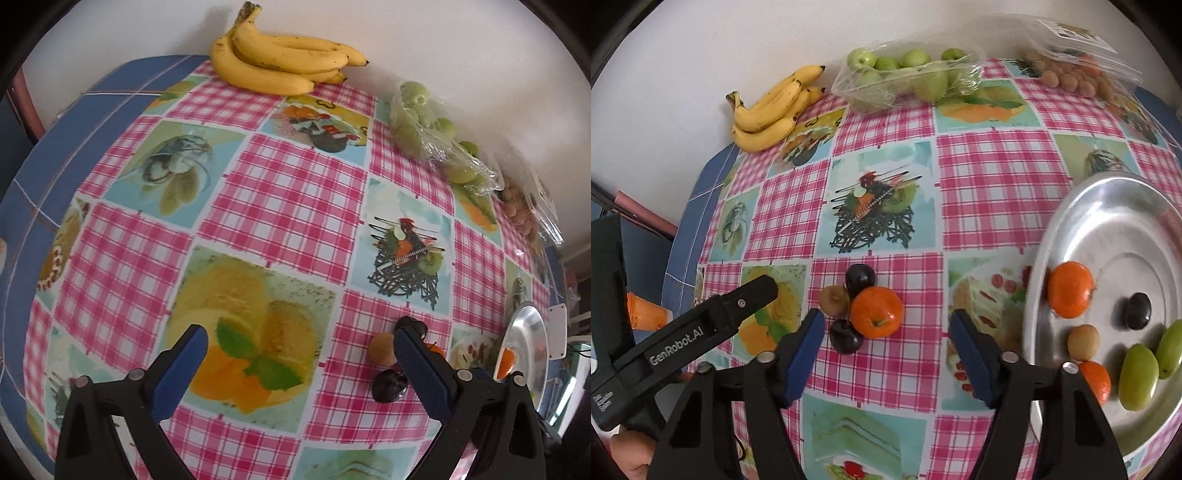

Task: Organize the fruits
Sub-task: 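Move the right gripper to the loose tangerine while the left gripper moves toward the dark plums, then close the right gripper on the tangerine while the left gripper approaches a dark plum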

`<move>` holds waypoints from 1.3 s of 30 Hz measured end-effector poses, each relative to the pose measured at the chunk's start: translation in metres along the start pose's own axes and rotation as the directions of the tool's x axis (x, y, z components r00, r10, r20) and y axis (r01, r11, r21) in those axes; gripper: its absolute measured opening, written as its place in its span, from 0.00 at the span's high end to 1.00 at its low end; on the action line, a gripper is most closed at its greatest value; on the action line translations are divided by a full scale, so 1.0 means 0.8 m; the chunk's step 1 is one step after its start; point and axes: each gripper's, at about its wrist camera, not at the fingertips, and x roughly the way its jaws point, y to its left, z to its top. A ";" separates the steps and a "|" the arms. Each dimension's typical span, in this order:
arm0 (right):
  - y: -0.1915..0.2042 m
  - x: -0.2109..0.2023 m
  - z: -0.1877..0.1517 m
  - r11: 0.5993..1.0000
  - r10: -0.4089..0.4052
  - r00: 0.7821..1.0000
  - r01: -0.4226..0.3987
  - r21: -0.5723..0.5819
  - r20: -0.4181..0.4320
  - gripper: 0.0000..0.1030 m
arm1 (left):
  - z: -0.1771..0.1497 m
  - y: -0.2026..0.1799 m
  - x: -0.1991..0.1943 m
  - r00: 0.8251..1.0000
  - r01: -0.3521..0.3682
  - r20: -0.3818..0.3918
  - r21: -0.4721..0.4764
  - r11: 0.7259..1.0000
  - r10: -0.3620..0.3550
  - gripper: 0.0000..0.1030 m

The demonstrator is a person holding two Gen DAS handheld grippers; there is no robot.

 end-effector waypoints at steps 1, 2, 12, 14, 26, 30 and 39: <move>0.001 0.004 0.000 1.000 -0.003 1.000 0.003 -0.006 -0.008 0.42 | 0.001 -0.001 0.004 1.000 0.005 -0.008 -0.003 1.000 -0.005 0.03; 0.002 0.009 0.000 1.000 -0.006 1.000 0.006 -0.010 -0.015 0.46 | 0.001 0.000 0.008 1.000 0.010 -0.015 -0.007 1.000 -0.010 0.05; 0.009 0.031 -0.001 0.999 -0.021 0.999 0.019 -0.028 -0.049 0.50 | -0.002 -0.006 0.027 0.995 0.081 -0.057 -0.030 0.996 -0.082 0.10; 0.009 0.034 -0.001 0.999 -0.019 0.998 0.018 -0.028 -0.054 0.51 | -0.003 -0.008 0.028 0.995 0.084 -0.056 -0.029 0.996 -0.085 0.11; 0.010 0.037 0.000 1.000 0.006 0.999 -0.006 -0.009 -0.042 0.61 | -0.006 -0.017 0.030 0.991 0.113 -0.067 -0.016 0.993 -0.114 0.14; 0.008 0.032 -0.001 1.000 0.011 0.999 -0.011 -0.005 -0.035 0.62 | -0.010 -0.021 0.030 0.990 0.118 -0.070 -0.008 0.993 -0.118 0.14; -0.005 0.020 -0.005 1.000 0.007 0.999 -0.007 0.016 -0.033 0.66 | -0.018 -0.029 0.031 0.987 0.132 -0.096 0.001 0.991 -0.131 0.18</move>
